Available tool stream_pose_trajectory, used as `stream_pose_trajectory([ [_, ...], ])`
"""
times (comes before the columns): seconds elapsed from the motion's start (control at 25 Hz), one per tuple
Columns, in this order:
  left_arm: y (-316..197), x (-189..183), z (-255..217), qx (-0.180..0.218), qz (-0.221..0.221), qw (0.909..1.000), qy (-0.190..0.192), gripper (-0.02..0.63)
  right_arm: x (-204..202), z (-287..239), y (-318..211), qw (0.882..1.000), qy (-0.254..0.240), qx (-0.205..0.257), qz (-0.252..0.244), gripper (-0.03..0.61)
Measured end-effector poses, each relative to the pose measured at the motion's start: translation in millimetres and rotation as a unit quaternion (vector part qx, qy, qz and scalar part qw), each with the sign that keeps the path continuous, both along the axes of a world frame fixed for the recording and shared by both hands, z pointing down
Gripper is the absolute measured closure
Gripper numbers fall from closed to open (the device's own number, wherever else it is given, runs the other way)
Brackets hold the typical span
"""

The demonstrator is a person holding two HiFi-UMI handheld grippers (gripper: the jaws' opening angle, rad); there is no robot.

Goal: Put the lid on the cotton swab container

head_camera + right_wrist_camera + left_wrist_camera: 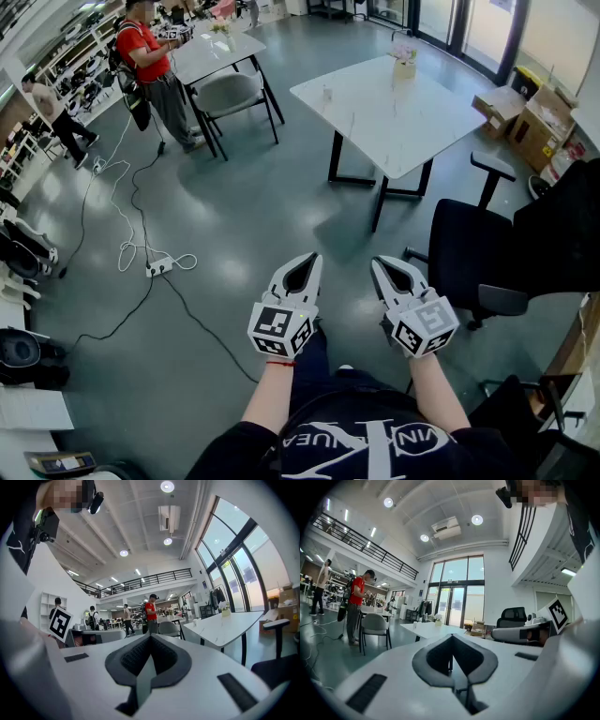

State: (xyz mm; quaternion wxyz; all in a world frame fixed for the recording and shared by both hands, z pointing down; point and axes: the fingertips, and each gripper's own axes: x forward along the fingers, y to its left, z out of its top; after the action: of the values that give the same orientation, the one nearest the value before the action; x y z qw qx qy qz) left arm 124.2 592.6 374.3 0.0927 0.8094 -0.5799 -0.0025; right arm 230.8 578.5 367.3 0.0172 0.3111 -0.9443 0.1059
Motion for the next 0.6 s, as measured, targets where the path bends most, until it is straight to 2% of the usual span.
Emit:
stream_pose_trajectory([
  [0.36, -65, -16, 15, -0.008, 0.004, 1.0000, 0.003, 0.609, -20, 19, -61, 1.000, 0.011, -0.009, -0.001, 0.577],
  [0.6, -120, -52, 30, -0.027, -0.001, 0.9995, 0.016, 0.609, -38, 31, -122, 0.999, 0.014, -0.031, 0.017, 0.577],
])
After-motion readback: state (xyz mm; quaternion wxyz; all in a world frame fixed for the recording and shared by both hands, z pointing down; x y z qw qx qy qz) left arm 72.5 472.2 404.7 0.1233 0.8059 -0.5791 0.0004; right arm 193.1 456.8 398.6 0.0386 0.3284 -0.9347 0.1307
